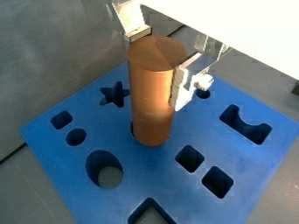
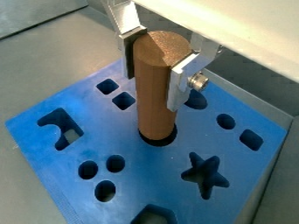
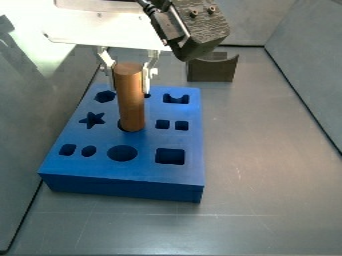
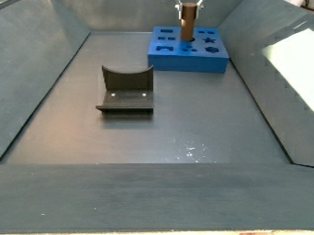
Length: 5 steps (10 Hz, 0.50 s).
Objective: Pick up the round object. Move to above the board. Insert the round object.
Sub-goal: Insert the round object.
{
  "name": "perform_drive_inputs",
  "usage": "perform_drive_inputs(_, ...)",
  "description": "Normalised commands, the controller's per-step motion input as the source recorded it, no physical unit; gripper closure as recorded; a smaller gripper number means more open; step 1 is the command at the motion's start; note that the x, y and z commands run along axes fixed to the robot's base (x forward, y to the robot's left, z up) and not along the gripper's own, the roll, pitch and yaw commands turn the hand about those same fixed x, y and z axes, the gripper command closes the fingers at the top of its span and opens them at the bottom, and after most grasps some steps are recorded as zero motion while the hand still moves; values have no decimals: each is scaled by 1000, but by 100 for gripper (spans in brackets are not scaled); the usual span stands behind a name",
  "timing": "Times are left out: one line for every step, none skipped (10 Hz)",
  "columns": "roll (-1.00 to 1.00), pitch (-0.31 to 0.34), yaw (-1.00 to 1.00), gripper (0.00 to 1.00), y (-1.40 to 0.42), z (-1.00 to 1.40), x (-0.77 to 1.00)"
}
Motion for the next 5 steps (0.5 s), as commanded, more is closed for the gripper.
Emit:
perform_drive_inputs(97, -134, -11, 100, 0, -131, -331)
perform_drive_inputs(74, -160, -23, 100, 0, -131, -334)
perform_drive_inputs(40, -149, -6, 100, 0, -203, -280)
perform_drive_inputs(40, -131, 0, 100, 0, -406, -114)
perform_drive_inputs(26, -143, 0, 100, 0, -551, 0)
